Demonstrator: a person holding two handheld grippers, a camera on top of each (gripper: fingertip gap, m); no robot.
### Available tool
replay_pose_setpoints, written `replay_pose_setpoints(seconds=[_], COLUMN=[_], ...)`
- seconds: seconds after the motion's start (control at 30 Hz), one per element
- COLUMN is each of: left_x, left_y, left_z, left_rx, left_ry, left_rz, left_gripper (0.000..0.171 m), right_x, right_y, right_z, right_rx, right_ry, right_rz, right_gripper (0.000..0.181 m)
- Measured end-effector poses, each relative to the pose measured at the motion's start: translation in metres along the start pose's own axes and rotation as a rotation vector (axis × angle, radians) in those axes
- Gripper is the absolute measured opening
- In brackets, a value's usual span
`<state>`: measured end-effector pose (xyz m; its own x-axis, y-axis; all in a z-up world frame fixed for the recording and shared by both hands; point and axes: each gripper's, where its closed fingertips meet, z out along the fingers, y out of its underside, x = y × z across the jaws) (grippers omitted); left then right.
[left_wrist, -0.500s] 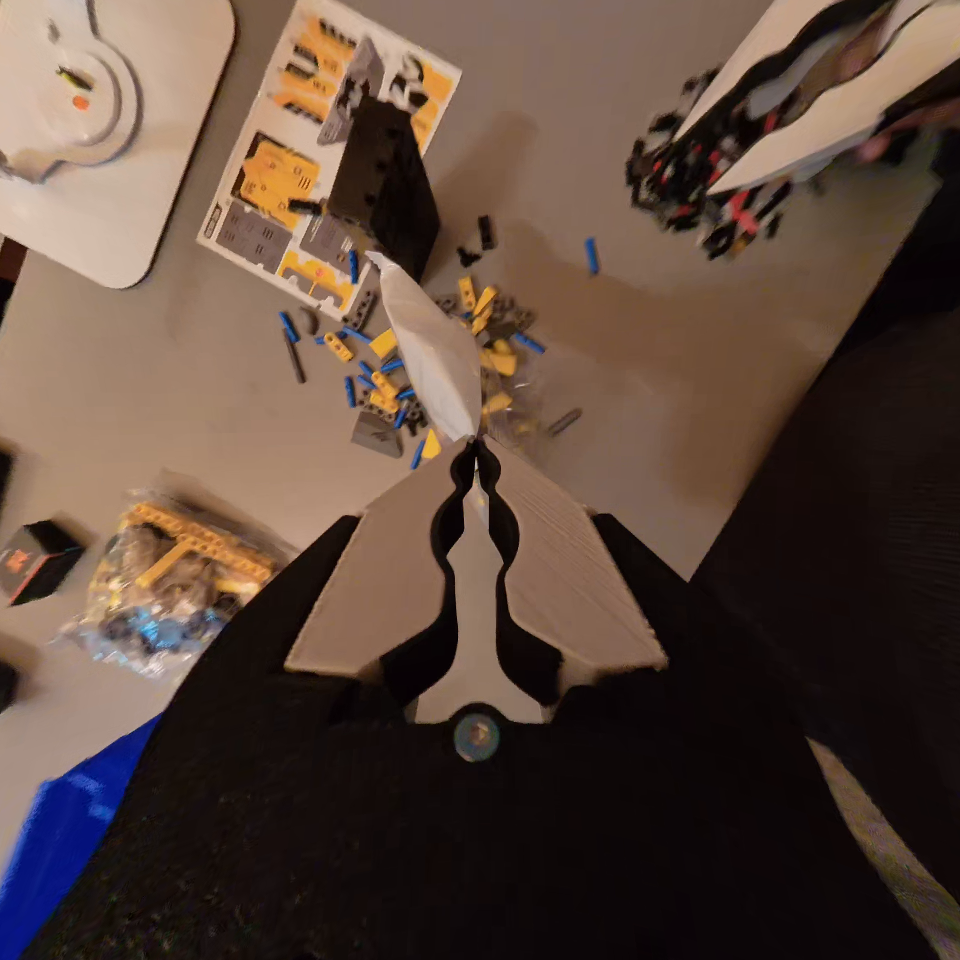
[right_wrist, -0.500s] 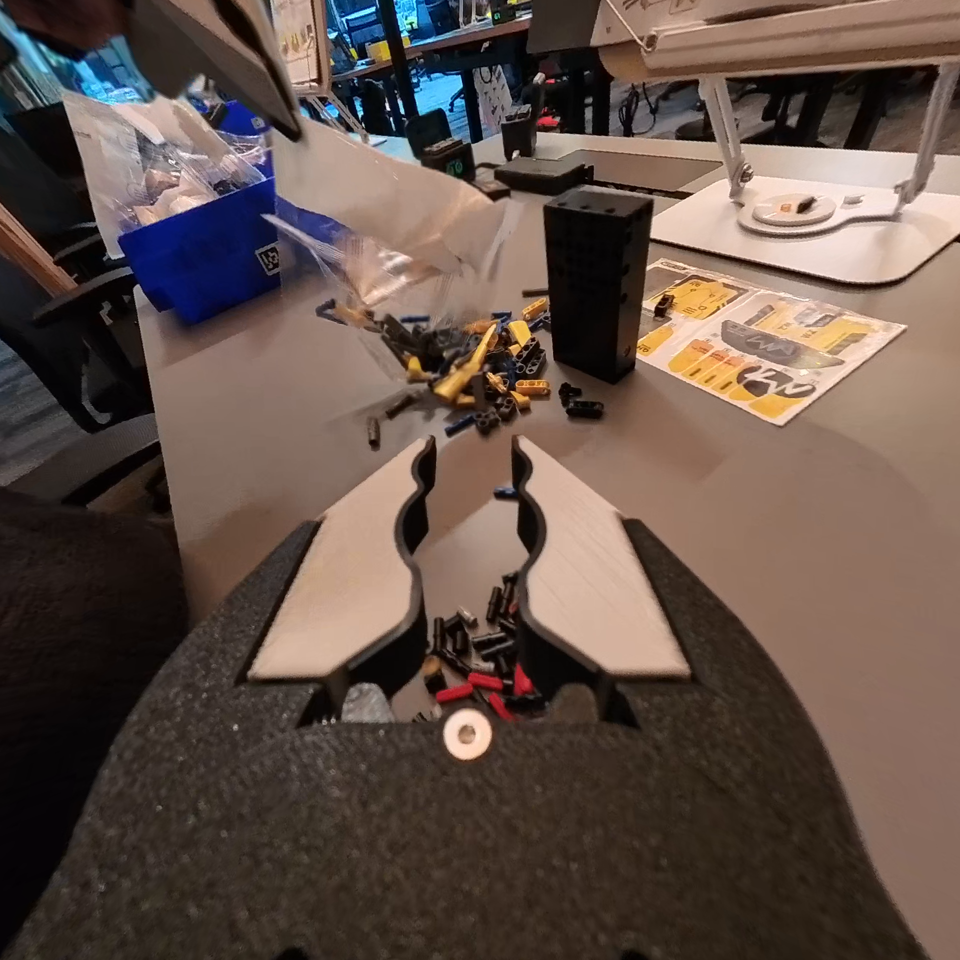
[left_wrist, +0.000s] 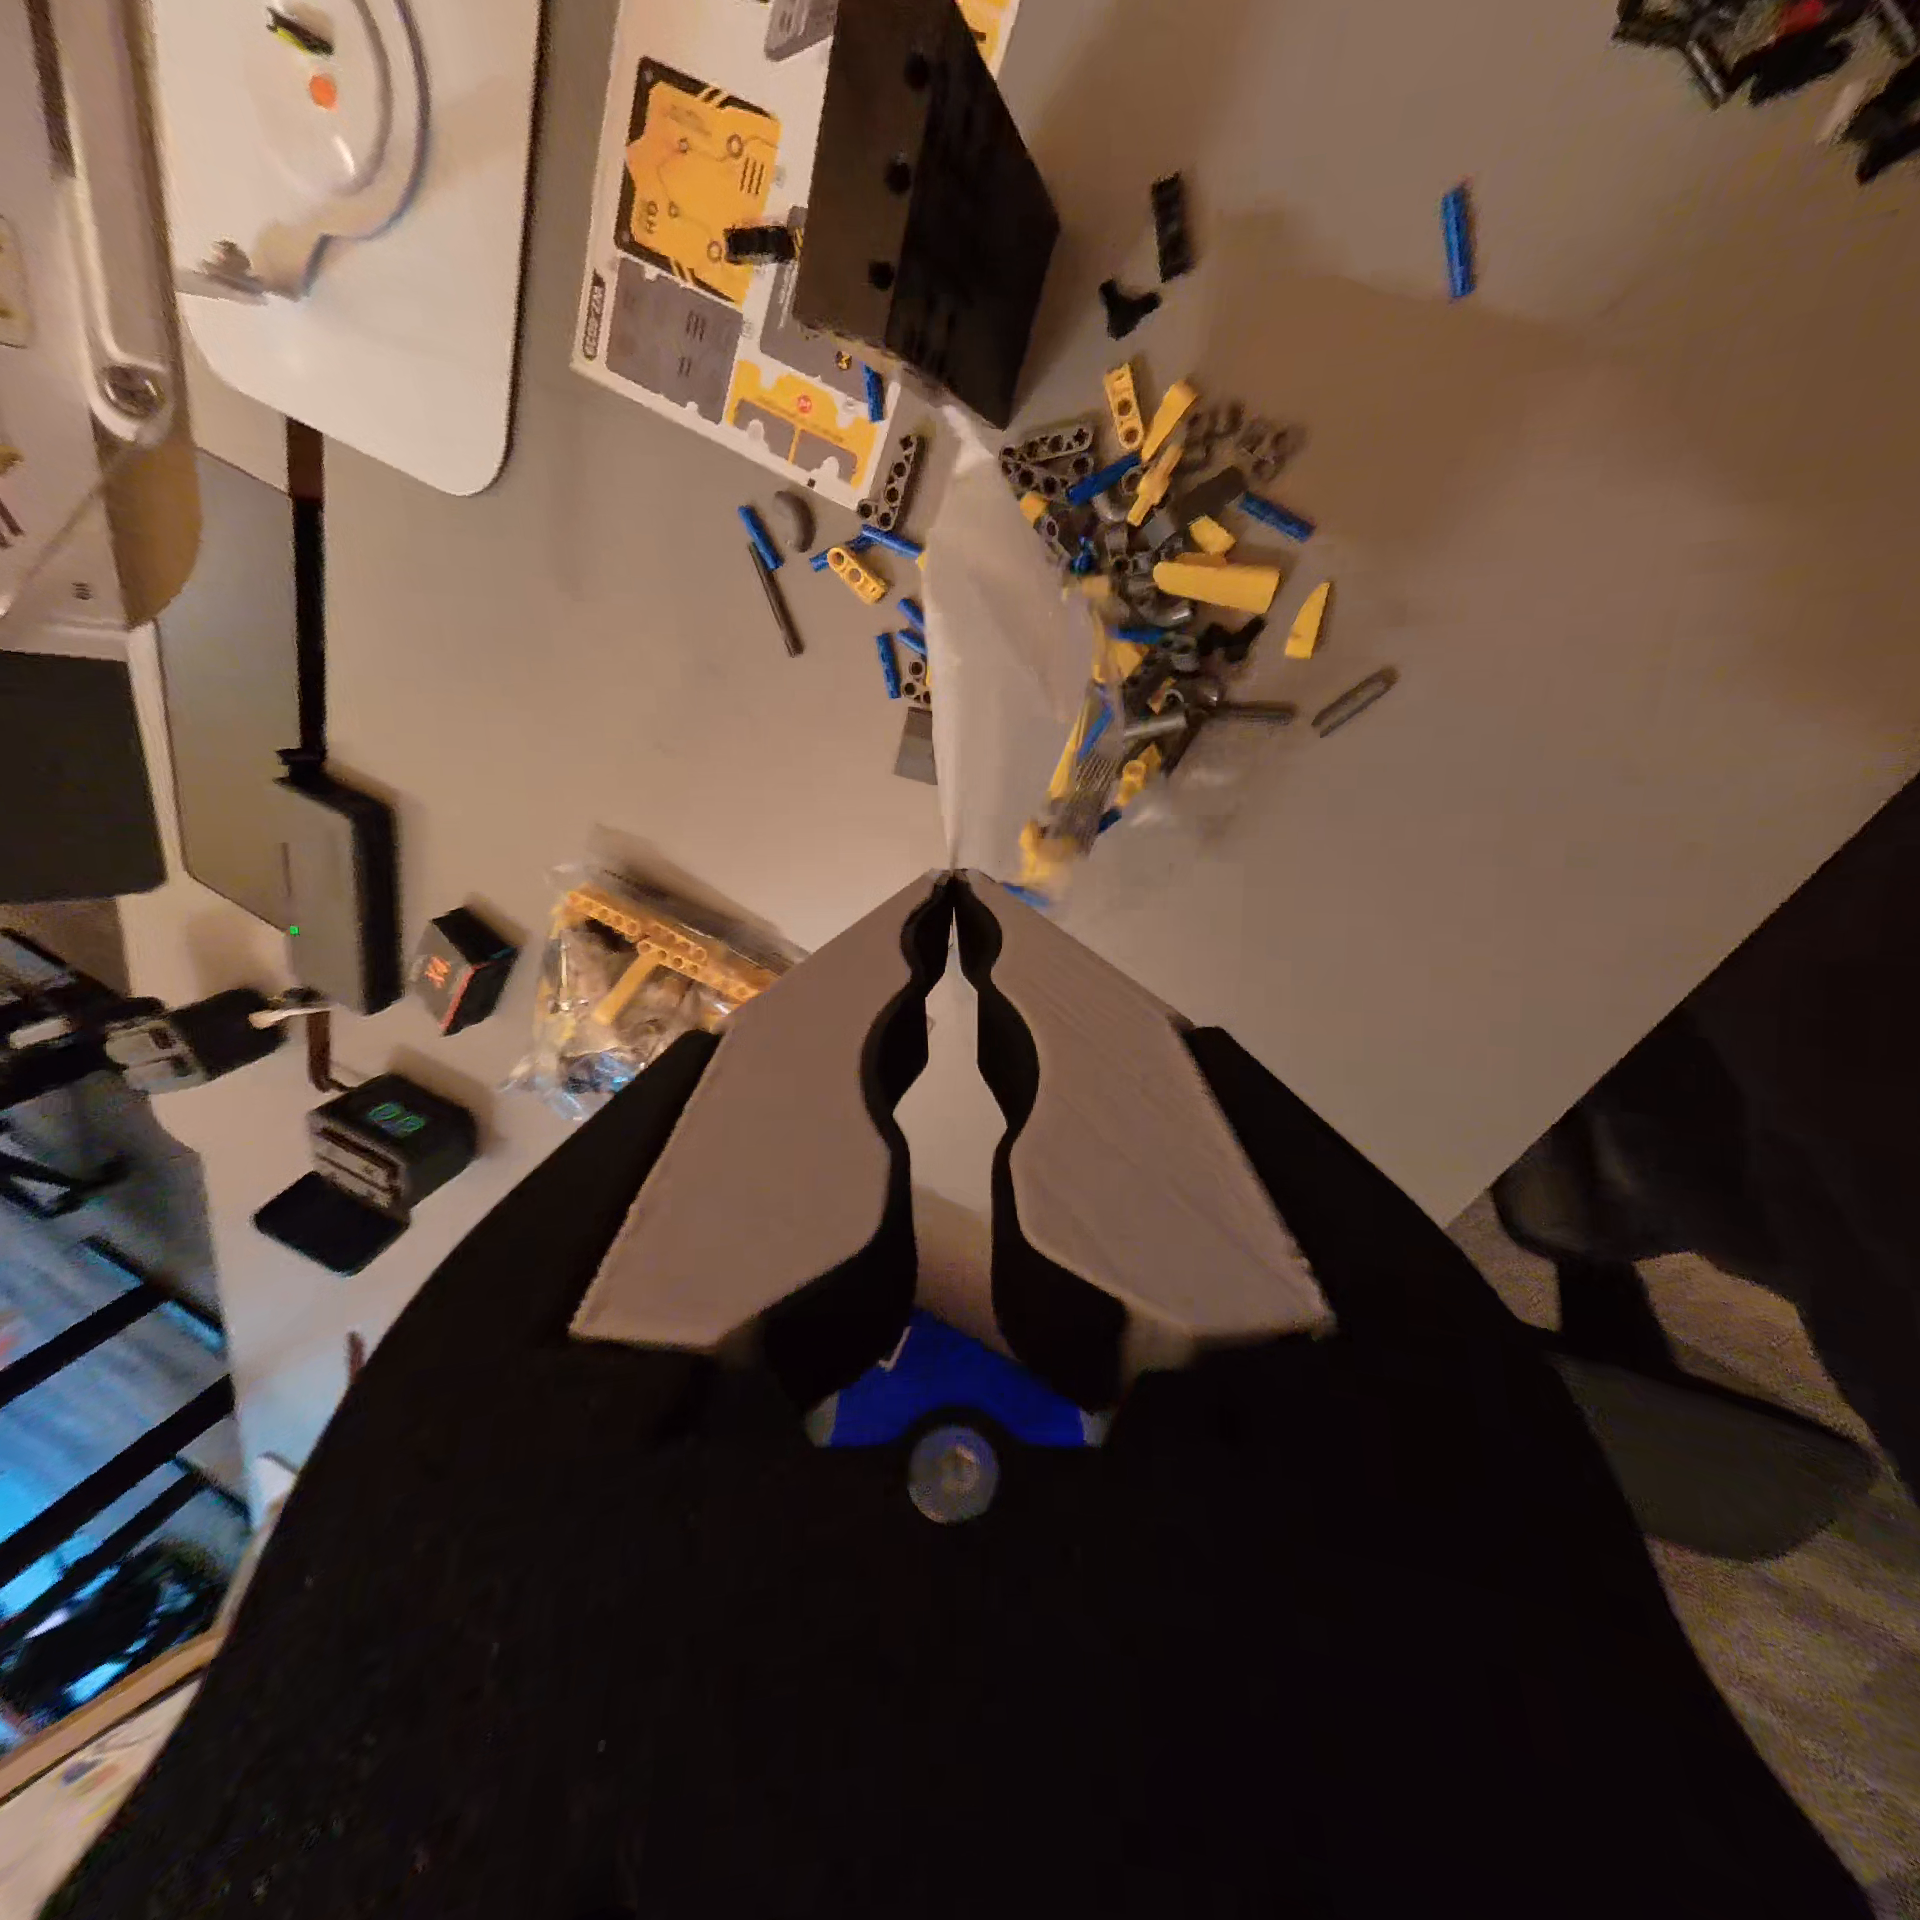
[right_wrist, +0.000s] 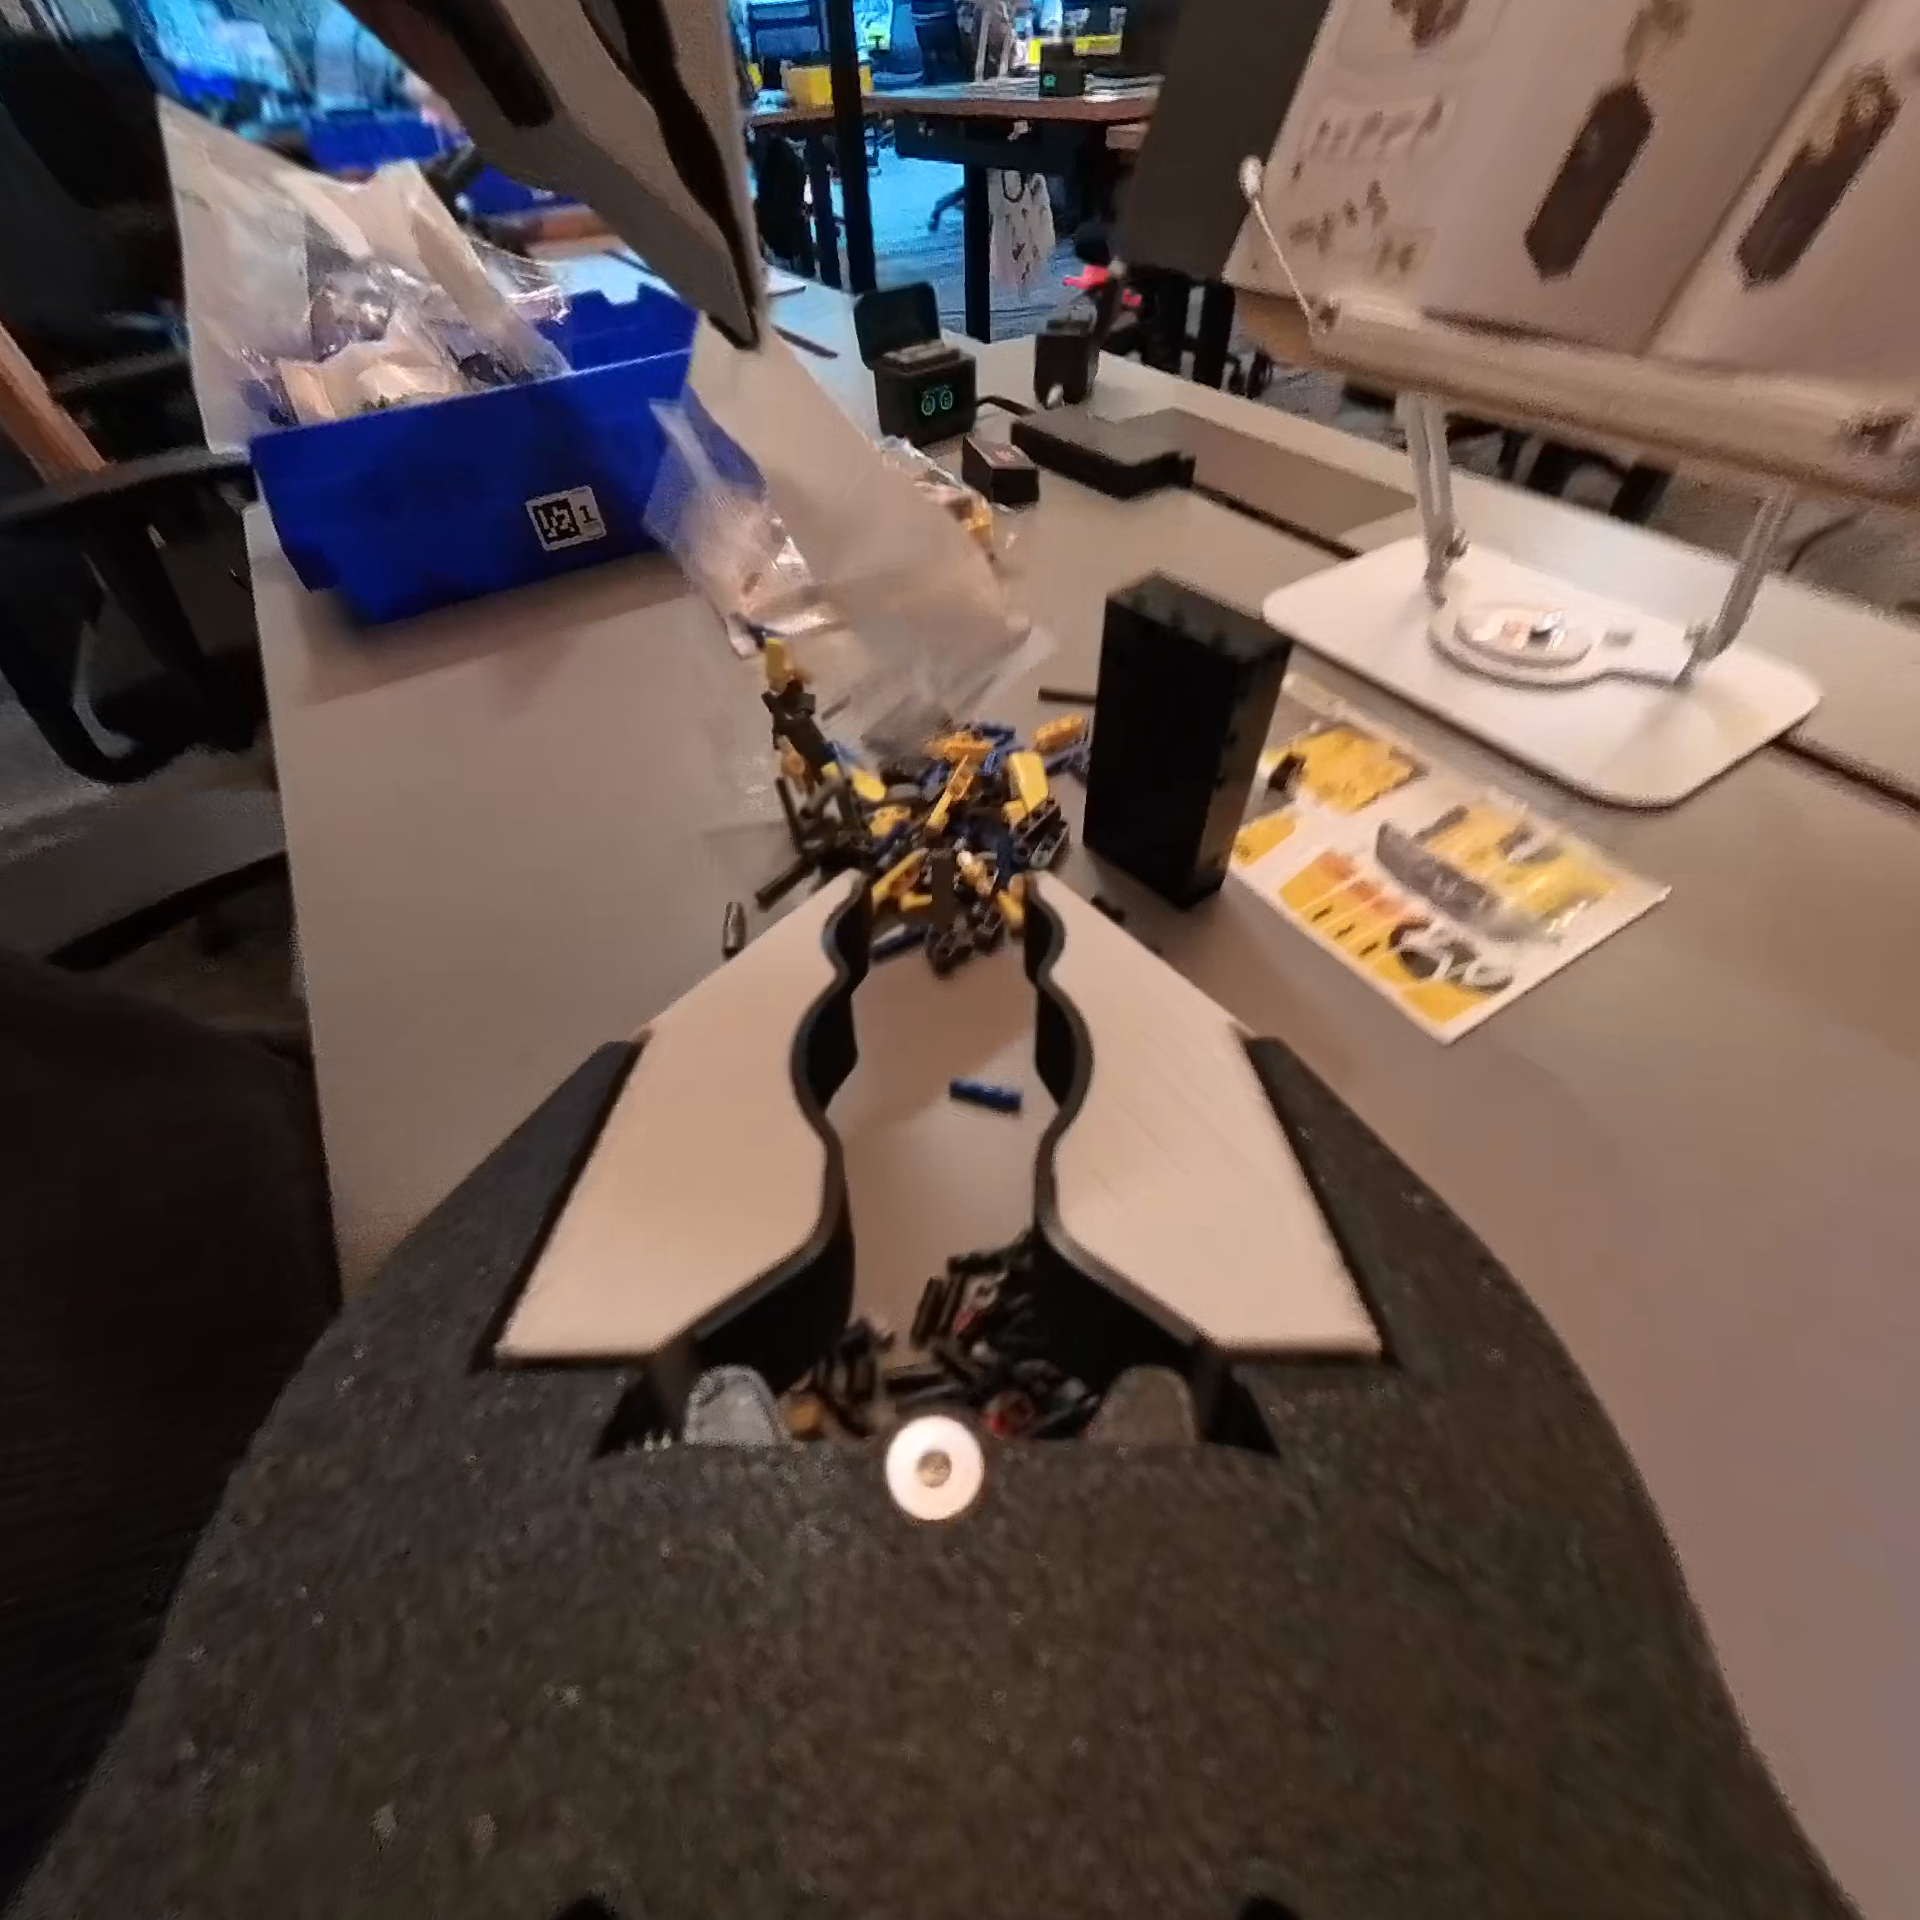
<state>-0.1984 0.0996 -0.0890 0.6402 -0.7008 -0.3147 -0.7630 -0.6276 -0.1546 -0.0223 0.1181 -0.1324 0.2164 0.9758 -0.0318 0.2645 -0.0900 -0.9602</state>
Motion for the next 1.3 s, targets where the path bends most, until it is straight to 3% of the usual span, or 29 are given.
replay_pose_setpoints(seconds=[0.13,0.3,0.57,0.87,1.0,1.13,1.23,1.3], left_x=[0.004,0.004,0.006,-0.011,-0.018,-0.030,-0.038,-0.041], left_y=[-0.007,-0.011,-0.010,0.010,0.027,0.055,0.079,0.096], left_z=[-0.008,-0.011,-0.009,-0.017,-0.023,-0.032,-0.043,-0.052], left_rx=[-0.038,-0.123,-0.105,0.003,0.093,0.195,0.296,0.368], left_ry=[-0.015,-0.026,-0.047,-0.097,-0.103,-0.124,-0.129,-0.129], left_rz=[0.085,0.161,0.153,-0.006,-0.121,-0.264,-0.387,-0.464], left_gripper=[0.000,0.000,0.000,0.000,0.000,0.000,0.000,0.000], right_x=[-0.003,-0.018,-0.030,-0.036,-0.068,-0.132,-0.178,-0.189], right_y=[-0.033,-0.043,-0.027,-0.016,-0.003,0.025,0.065,0.088], right_z=[0.011,0.028,0.013,0.000,0.012,0.035,0.049,0.054], right_rx=[-0.005,-0.025,-0.011,0.019,-0.007,-0.106,-0.271,-0.361], right_ry=[-0.002,-0.025,-0.013,-0.039,-0.162,-0.370,-0.483,-0.492], right_rz=[-0.153,-0.218,-0.152,-0.050,-0.017,-0.021,-0.174,-0.294], right_gripper=[0.028,0.028,0.028,0.028,0.028,0.028,0.028,0.028])
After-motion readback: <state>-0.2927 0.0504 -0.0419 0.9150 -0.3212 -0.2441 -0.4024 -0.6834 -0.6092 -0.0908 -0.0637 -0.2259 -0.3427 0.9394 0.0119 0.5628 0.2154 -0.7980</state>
